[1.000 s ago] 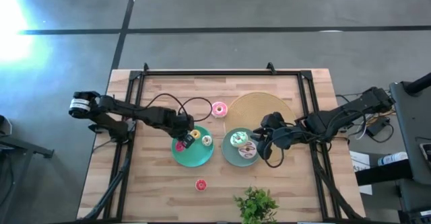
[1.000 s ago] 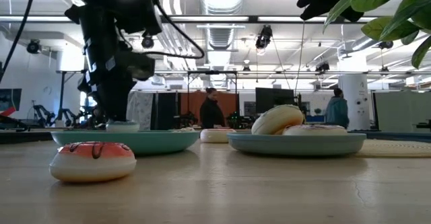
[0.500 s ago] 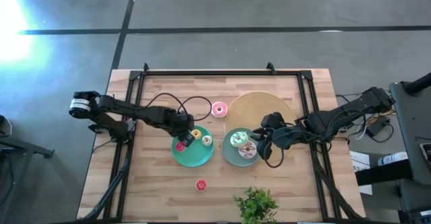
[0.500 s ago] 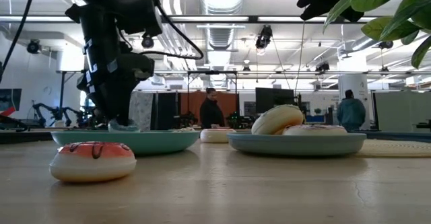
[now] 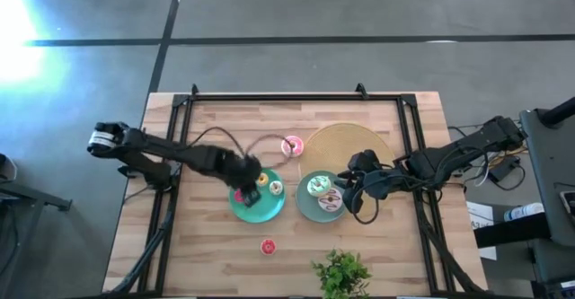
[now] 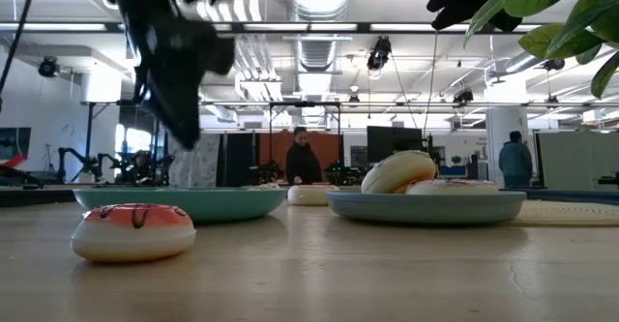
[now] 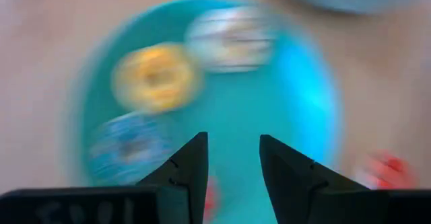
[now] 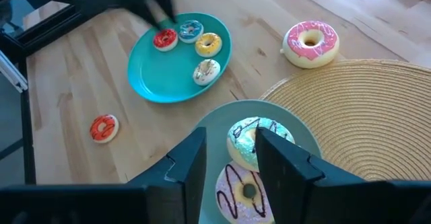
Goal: Pick & Place donuts
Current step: Put the small orange donut on the blue plate
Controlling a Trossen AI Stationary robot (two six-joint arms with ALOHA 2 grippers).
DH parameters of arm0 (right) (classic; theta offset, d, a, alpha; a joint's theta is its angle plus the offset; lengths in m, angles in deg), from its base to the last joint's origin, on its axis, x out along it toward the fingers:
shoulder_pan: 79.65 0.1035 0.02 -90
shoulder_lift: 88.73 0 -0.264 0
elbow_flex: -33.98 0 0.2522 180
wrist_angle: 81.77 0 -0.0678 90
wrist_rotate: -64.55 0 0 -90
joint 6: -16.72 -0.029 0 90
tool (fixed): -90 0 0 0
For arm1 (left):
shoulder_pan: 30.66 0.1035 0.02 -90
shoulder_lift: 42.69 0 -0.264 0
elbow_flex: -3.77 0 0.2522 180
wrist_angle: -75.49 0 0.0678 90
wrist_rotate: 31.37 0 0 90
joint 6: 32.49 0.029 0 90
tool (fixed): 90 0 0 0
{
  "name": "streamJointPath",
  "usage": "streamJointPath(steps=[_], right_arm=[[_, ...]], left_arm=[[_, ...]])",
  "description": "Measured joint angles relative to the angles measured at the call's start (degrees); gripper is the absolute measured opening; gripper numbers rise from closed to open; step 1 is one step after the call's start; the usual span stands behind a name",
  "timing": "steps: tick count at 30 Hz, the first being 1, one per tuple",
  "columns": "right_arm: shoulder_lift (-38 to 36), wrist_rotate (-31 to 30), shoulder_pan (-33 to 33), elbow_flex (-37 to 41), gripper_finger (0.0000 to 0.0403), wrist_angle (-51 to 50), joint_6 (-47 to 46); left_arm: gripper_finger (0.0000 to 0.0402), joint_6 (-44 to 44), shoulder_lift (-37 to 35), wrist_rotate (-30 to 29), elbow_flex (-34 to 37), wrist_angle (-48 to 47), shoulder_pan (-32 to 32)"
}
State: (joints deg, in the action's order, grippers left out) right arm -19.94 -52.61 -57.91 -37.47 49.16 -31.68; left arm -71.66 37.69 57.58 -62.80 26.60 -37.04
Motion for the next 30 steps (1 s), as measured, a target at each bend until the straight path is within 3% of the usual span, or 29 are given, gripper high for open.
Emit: streamJointPath(steps=[3,6,11,17,23,30], right_arm=[[0.0,0.0,0.0,0.0,0.0121,0.0,0.3],[0.0,0.1,0.0,0.0,0.0123,-0.1,0.4],[0.0,1.7,0.0,0.0,0.0122,-0.5,0.9],[0.0,3.8,0.0,0.1,0.0122,-1.2,2.1],[0.0,4.9,0.0,0.1,0.0121,-2.0,1.9],[0.0,4.9,0.0,0.2,0.0121,-2.2,2.4]], left_arm=[[0.0108,9.7,0.2,2.2,-0.6,7.7,-7.4],[0.0108,17.0,1.9,-1.3,-0.5,10.2,-14.8],[0.0108,15.9,7.6,-3.2,-0.7,14.8,-21.6],[0.0108,17.8,17.3,-3.5,-8.3,18.6,-26.2],[0.0108,22.6,26.5,-6.8,-18.4,11.5,-29.8],[0.0107,17.3,26.9,-14.5,-17.7,10.0,-29.6]])
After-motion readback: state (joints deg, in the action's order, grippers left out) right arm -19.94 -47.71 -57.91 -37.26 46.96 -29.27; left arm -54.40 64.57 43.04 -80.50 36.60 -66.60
